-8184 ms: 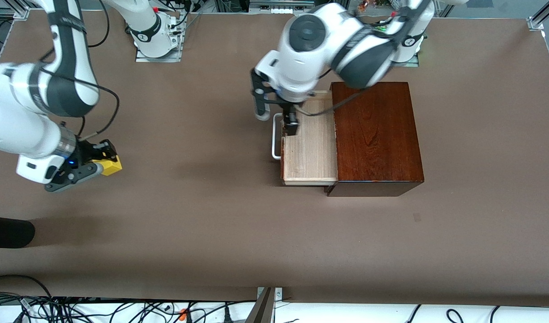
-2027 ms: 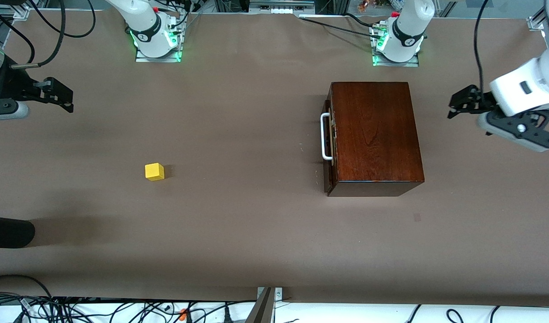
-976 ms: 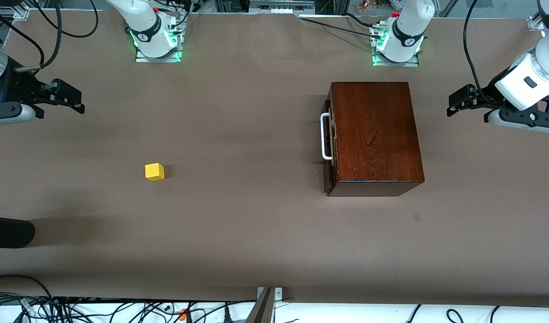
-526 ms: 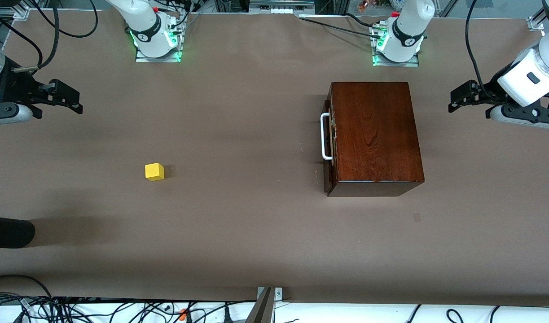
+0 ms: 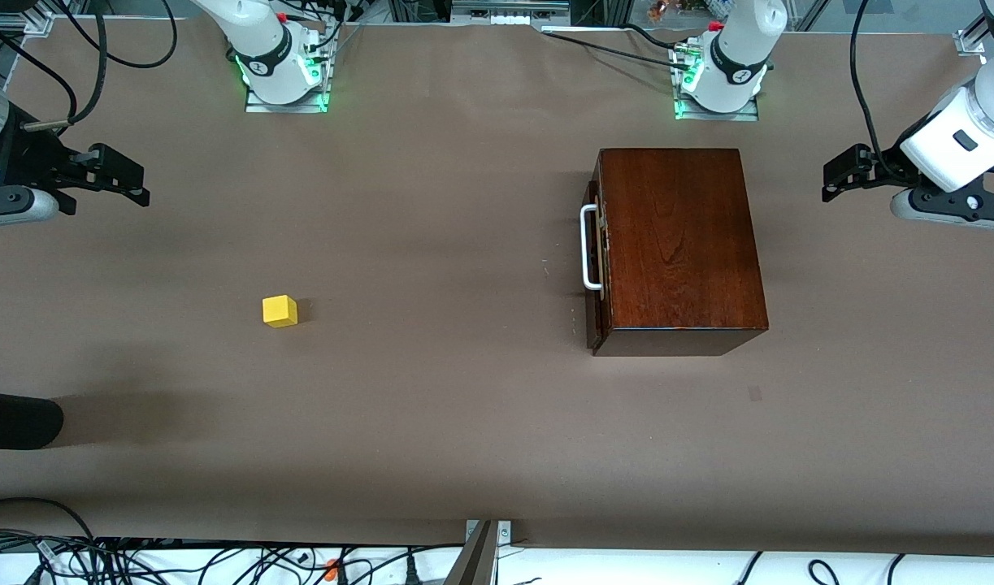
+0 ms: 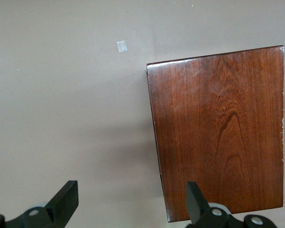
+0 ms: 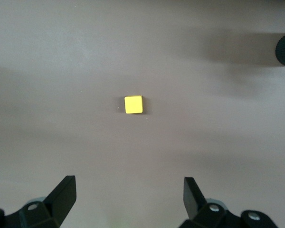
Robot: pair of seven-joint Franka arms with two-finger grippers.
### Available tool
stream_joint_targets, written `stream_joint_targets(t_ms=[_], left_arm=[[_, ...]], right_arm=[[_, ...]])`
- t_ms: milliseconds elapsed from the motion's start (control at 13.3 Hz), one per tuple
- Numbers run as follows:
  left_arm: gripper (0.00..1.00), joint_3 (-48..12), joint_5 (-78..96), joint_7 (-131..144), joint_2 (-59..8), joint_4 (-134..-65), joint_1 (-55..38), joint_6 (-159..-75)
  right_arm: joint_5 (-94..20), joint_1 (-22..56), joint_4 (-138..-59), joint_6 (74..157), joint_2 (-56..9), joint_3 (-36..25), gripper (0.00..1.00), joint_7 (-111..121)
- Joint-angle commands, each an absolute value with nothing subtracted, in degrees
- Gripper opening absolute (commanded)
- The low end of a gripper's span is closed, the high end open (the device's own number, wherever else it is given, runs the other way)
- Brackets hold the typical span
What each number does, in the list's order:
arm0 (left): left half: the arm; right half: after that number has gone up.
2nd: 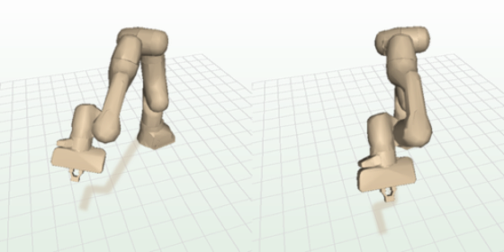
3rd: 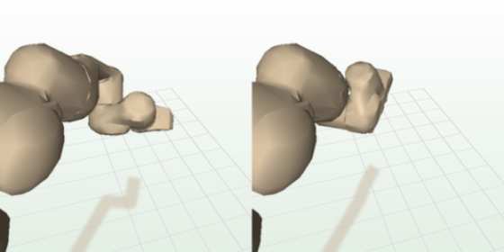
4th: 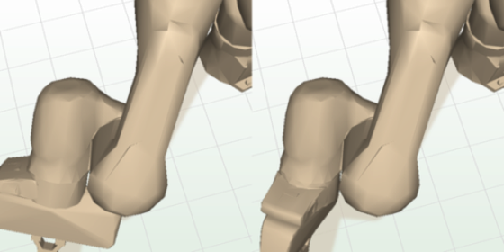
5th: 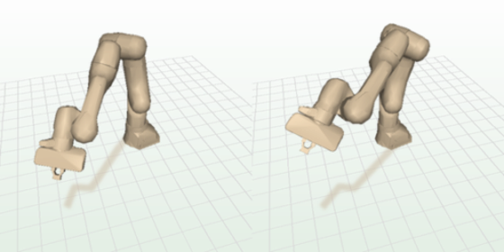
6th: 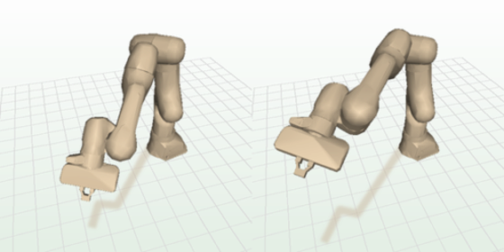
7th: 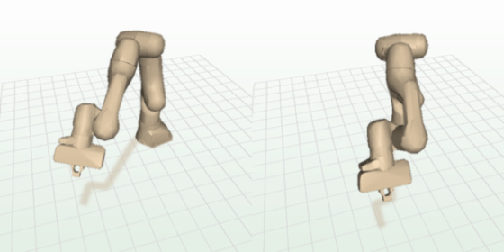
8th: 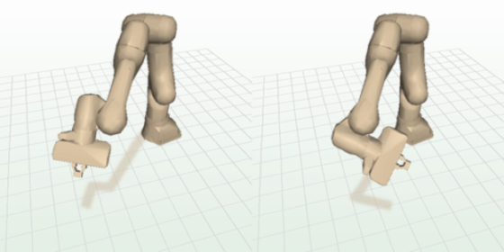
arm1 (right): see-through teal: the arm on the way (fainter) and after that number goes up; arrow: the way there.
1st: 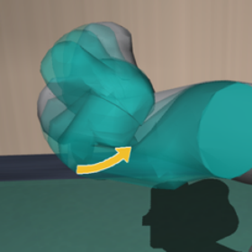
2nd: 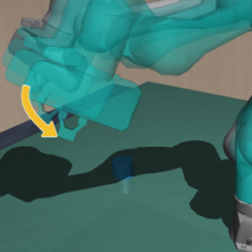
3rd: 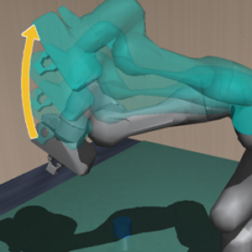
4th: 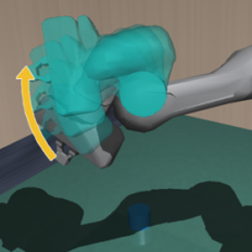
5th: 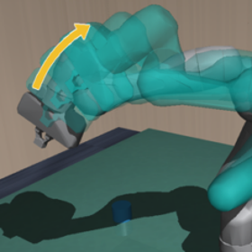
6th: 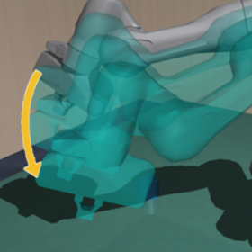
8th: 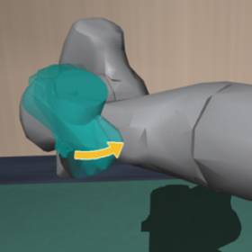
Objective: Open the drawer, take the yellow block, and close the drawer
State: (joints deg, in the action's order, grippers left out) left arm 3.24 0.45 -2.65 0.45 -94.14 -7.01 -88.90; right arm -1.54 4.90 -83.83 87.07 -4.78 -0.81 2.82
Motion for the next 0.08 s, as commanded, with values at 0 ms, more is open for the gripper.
stream_joint_targets(t_ms=[0], left_arm=[[1.00, 2.90, -0.79, -2.11, 0.35, -92.90, -7.03, -87.71]], right_arm=[[-2.20, 4.39, -82.27, 86.31, -5.27, -0.62, 1.00, 3.08]])
